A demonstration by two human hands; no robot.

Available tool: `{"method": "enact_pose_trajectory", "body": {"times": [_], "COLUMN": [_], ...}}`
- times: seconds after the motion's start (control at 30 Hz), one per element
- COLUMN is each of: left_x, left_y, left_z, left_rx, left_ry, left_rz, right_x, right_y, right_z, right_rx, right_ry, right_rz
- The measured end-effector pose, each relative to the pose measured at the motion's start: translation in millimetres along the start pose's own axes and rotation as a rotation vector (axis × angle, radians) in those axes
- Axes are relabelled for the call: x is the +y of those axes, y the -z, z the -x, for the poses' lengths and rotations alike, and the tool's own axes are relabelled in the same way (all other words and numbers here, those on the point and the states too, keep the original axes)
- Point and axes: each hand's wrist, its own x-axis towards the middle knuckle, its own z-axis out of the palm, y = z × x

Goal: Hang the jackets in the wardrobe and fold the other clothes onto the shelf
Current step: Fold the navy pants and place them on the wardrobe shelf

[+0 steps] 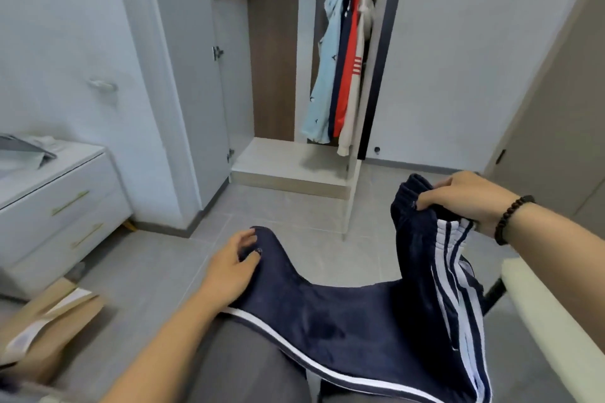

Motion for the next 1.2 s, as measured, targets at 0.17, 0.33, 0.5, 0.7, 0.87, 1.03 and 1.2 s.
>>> {"method": "enact_pose_trajectory", "body": {"times": [0.17,0.33,0.5,0.7,0.87,1.03,1.2], "left_x": [-61.5,-128.3,-170.3,-193.6,-202.2,-208.2,-203.0], "left_y": [33.9,29.8,27.4,19.8,15.8,17.9,36.7], "left_z": [-1.0,5.2,6.2,-4.2,-17.7,-26.5,-32.1], "left_rx": [0.075,0.12,-0.037,-0.051,0.067,0.173,0.238], "left_ry": [0.33,0.697,0.978,1.218,1.219,1.167,1.07], "left_rz": [0.144,0.285,0.443,0.724,1.109,1.293,1.279], "right_x": [-46.7,-72.4,-83.4,-81.0,-77.6,-72.1,-63.2], "right_y": [-68.4,-142.5,-205.9,-239.4,-245.7,-249.1,-243.4], "right_z": [-6.3,-12.7,-23.5,-37.4,-47.3,-51.7,-52.2], "right_rx": [-0.087,-0.212,-0.312,-0.351,-0.403,-0.412,-0.445], "right_ry": [0.054,0.049,0.038,0.004,-0.049,-0.086,-0.148], "right_rz": [-0.118,-0.252,-0.336,-0.347,-0.376,-0.411,-0.5]}}
